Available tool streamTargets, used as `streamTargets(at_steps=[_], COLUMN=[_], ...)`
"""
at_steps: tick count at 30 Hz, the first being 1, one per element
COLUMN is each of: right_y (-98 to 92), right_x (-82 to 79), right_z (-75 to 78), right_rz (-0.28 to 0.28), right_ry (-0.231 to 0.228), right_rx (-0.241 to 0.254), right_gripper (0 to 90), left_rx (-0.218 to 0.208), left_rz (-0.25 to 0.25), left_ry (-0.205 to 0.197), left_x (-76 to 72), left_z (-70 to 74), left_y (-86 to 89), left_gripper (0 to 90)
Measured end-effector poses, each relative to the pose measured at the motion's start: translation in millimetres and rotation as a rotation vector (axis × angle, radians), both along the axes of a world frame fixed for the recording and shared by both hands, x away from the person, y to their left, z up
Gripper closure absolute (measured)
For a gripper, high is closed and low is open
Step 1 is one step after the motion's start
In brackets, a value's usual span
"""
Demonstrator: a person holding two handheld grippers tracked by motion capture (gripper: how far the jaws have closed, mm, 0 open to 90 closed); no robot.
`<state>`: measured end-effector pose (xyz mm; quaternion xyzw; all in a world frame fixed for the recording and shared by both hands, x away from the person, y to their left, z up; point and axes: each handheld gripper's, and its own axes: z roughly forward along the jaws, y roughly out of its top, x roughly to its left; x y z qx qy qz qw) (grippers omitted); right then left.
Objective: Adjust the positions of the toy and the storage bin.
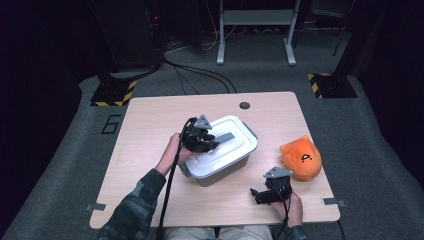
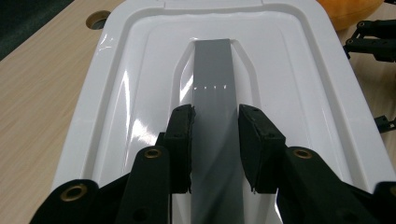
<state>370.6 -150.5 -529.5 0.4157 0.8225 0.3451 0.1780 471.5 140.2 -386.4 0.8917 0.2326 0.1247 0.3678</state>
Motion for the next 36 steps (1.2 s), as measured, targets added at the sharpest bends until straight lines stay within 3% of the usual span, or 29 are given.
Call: streamTargets(at_steps=[8, 21, 36], right_y=[0.4, 0.3, 0.2], right_x=[-0.1, -0.1, -0.1], right_z=[0.0, 0.0, 0.0], right_rz=[-0.006, -0.006, -0.006], right_ry=[0.002, 0.001, 0.002], right_rx=[0.003, 0.004, 0.003], right_gripper=[2.5, 2.6, 2.5], left_rx=[-0.001, 0.018, 0.000], left_rz=[0.024, 0.031, 0.029], left_ry=[0.023, -0.004, -0.009], left_x=[5.4, 0.9, -0.9], left_z=[0.7, 1.8, 7.4], left_y=[-13.1, -13.1, -11.3], left_gripper=[64.6, 66.5, 66.6])
